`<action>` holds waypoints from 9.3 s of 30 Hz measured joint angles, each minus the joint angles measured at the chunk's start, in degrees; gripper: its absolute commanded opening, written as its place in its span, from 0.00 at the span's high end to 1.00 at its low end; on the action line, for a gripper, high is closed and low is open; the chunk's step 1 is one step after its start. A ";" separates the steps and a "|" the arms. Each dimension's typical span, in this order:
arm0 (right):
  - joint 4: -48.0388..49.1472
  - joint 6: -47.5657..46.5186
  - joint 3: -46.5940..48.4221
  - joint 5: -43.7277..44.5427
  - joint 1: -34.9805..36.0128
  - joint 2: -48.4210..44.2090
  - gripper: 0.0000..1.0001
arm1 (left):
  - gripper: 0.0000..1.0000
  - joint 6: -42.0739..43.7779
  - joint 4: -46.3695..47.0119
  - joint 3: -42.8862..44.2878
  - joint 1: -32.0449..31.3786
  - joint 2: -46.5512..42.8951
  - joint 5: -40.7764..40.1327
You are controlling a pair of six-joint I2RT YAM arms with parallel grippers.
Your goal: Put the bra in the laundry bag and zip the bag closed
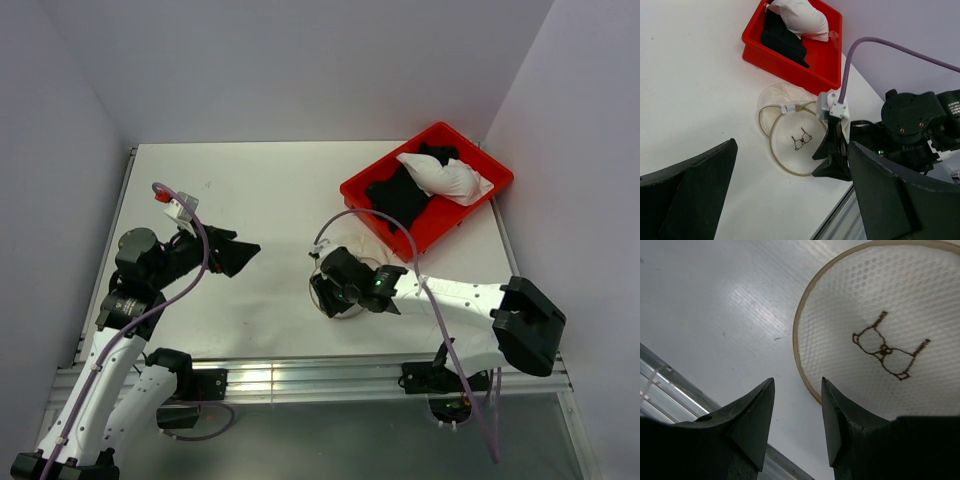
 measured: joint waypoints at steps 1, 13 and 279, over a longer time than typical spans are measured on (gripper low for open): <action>-0.11 -0.20 0.33 -0.02 0.72 0.87 0.50 | 0.01 0.00 -0.17 0.00 0.00 0.00 -0.28; 0.59 -1.03 1.07 3.45 4.52 10.82 0.66 | 0.01 0.28 -1.27 0.02 -0.02 -0.39 -2.73; 4.57 -12.94 34.03 26.60 -44.17 9.18 1.00 | 0.21 4.24 -11.08 9.66 -15.30 16.48 -19.58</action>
